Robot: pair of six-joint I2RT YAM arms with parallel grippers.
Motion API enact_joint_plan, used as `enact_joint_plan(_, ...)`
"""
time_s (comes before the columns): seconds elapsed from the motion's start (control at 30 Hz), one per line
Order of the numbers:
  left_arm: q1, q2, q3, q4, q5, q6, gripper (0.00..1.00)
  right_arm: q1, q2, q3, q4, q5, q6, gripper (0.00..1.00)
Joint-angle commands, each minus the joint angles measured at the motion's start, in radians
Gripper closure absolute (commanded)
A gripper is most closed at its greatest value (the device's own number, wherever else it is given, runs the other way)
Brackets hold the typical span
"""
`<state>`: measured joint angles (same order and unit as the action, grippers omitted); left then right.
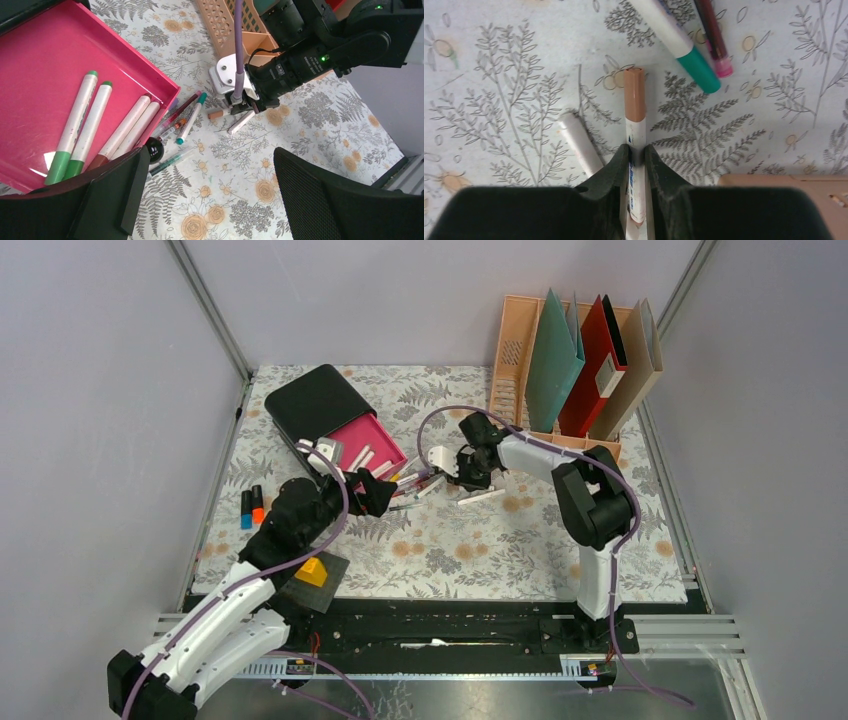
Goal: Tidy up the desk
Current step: Pick up the stationery from the center of the board.
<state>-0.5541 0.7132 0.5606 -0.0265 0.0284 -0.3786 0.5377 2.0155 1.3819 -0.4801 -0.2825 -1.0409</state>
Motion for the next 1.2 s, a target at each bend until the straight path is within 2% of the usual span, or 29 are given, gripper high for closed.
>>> enact_joint_plan(0.0,0.005,0.009,-0.02,0.112,0.048,-0.045,0.01,0.002,-0.077,-0.041,0.009,-0.053,0.062,1.0)
enact_joint_plan(0.13,0.005,0.022,-0.066,0.222,0.116,-0.116,0.01,0.001,-0.137,-0.057,0.035,-0.097,0.127,1.0)
enact_joint_plan(0.33,0.005,0.106,-0.174,0.531,0.269,-0.287,0.01,0.001,-0.218,-0.066,0.037,-0.177,0.207,1.0)
enact_joint_plan(0.53,0.005,0.198,-0.219,0.738,0.333,-0.402,0.01,0.0,-0.309,-0.074,0.024,-0.268,0.283,1.0)
enact_joint_plan(0.8,-0.014,0.311,-0.249,0.963,0.327,-0.507,0.01,-0.019,-0.437,-0.119,0.031,-0.494,0.432,1.0)
enact_joint_plan(1.17,-0.1,0.49,-0.214,1.178,0.194,-0.561,0.01,-0.142,-0.501,-0.226,0.235,-0.785,0.663,1.0)
